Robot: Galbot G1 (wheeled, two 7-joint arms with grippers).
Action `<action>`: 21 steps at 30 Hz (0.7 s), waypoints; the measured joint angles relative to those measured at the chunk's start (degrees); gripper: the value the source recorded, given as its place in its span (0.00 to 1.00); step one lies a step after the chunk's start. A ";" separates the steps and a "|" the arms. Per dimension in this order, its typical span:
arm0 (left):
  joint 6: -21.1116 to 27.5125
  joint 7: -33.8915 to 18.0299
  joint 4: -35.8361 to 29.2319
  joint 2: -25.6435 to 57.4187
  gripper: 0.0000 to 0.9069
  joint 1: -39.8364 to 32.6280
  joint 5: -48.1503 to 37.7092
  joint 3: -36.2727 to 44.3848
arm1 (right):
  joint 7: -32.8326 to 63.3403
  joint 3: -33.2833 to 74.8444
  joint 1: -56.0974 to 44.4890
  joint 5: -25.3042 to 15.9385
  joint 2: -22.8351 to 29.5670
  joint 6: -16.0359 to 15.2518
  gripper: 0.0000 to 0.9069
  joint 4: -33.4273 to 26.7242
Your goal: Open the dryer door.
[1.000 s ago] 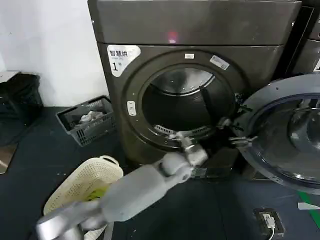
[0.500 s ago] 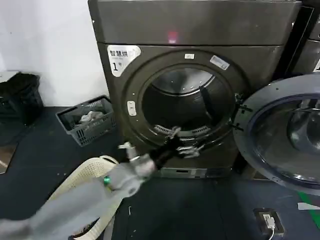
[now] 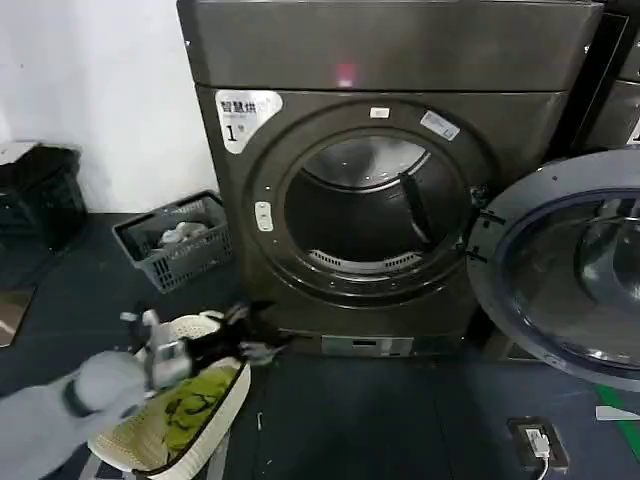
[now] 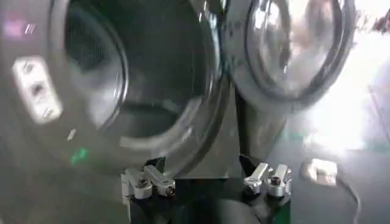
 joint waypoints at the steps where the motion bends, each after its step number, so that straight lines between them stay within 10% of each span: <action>1: 0.48 0.44 -0.21 1.29 1.00 0.95 0.69 -0.95 | -0.05 -0.22 0.14 0.00 -0.01 0.00 1.00 0.13; 21: 8.84 10.09 8.72 15.31 1.00 13.84 17.47 -12.15 | 0.78 1.70 -0.56 -3.15 -1.17 -1.94 1.00 -0.88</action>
